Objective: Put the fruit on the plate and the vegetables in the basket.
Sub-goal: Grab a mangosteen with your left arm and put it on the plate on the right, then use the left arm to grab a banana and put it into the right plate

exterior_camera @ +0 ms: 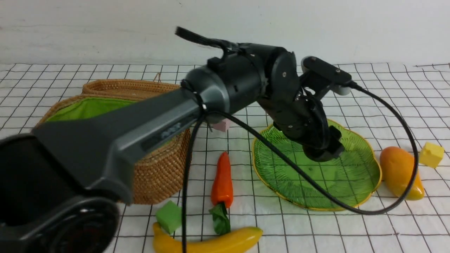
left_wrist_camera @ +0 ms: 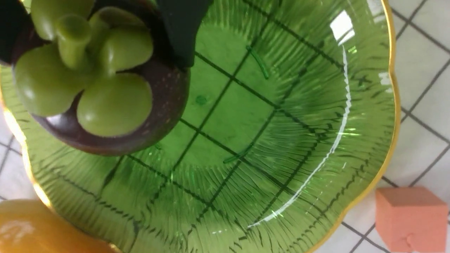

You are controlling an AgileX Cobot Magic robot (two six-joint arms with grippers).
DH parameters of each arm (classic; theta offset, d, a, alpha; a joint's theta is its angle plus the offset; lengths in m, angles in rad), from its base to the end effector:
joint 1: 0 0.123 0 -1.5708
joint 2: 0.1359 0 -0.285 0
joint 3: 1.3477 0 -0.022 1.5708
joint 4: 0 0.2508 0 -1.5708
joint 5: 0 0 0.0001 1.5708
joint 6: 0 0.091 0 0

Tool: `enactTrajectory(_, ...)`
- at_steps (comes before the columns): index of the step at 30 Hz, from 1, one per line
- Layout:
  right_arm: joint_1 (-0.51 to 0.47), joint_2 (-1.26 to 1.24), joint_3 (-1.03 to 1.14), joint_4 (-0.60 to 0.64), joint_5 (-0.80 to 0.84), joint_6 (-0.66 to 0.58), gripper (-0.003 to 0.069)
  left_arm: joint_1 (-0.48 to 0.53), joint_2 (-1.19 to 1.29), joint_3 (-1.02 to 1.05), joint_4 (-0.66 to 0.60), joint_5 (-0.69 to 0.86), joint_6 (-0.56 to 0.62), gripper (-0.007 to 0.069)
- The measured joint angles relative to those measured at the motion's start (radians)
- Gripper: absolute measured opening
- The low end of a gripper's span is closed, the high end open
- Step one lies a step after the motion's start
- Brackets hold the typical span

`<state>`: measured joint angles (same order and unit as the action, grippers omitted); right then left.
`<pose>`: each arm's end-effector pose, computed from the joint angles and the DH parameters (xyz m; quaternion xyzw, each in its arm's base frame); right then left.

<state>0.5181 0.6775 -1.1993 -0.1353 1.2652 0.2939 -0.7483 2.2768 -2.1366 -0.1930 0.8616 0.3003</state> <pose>0.0657 0.0240 0.4367 -0.0900 0.8907 0.1126 0.4311 0.3718 -0.3633 0.2506 0.4407 0.8336 -0.1585 0.2929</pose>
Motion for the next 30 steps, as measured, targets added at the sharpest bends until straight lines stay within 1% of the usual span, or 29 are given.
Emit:
enactTrajectory(4, 0.000, -0.004, 0.000, 0.001, 0.000, -0.018, 0.0197, 0.000, 0.146, -0.219, 0.057, 0.112, -0.030, 0.0505)
enactTrajectory(6, 0.000, -0.004, 0.000, 0.001, 0.000, -0.031, 0.0197, 0.000, 0.190, -0.279, 0.072, 0.135, -0.034, 0.0505)
enactTrajectory(9, 0.000, -0.005, 0.000, 0.001, 0.000, -0.044, 0.0197, 0.000, 0.217, -0.295, 0.078, 0.138, -0.037, 0.0505)
enactTrajectory(13, 0.000, -0.005, 0.000, 0.001, 0.000, -0.048, 0.0197, 0.000, 0.210, -0.255, 0.079, 0.127, -0.040, 0.0508)
enactTrajectory(14, 0.000, -0.005, 0.000, 0.001, 0.000, -0.050, 0.0197, 0.000, 0.205, -0.243, 0.079, 0.127, -0.040, 0.0528)
enactTrajectory(16, 0.000, -0.005, 0.000, 0.001, 0.000, -0.050, 0.0197, 0.000, 0.188, -0.216, 0.080, 0.128, -0.041, 0.0605)
enactTrajectory(17, 0.000, -0.005, 0.000, 0.001, 0.000, -0.050, 0.0197, 0.000, 0.186, -0.213, 0.080, 0.128, -0.041, 0.0605)
enactTrajectory(18, 0.000, -0.005, 0.000, 0.001, 0.000, -0.050, 0.0197, 0.000, 0.165, -0.196, 0.077, 0.137, -0.042, 0.0650)
enactTrajectory(20, 0.000, -0.005, 0.000, 0.001, 0.000, -0.050, 0.0197, 0.000, 0.118, -0.170, 0.065, 0.161, -0.053, 0.0666)
enactTrajectory(22, 0.000, -0.005, 0.000, 0.001, 0.000, -0.052, 0.0197, 0.000, 0.078, -0.151, 0.054, 0.179, -0.060, 0.0663)
enactTrajectory(25, 0.000, -0.005, 0.000, 0.012, 0.000, -0.071, 0.0197, 0.000, -0.030, -0.117, 0.042, 0.215, -0.067, 0.0624)
enactTrajectory(27, 0.000, -0.005, 0.000, 0.034, 0.000, -0.088, 0.0197, 0.000, -0.116, -0.092, 0.042, 0.278, -0.069, 0.0558)
enactTrajectory(28, 0.000, -0.005, 0.000, 0.042, 0.000, -0.100, 0.0197, 0.000, -0.164, -0.079, 0.042, 0.325, -0.078, 0.0495)
enactTrajectory(30, 0.000, -0.005, 0.000, 0.063, 0.000, -0.123, 0.0197, 0.000, -0.245, -0.050, 0.044, 0.362, -0.101, 0.0397)
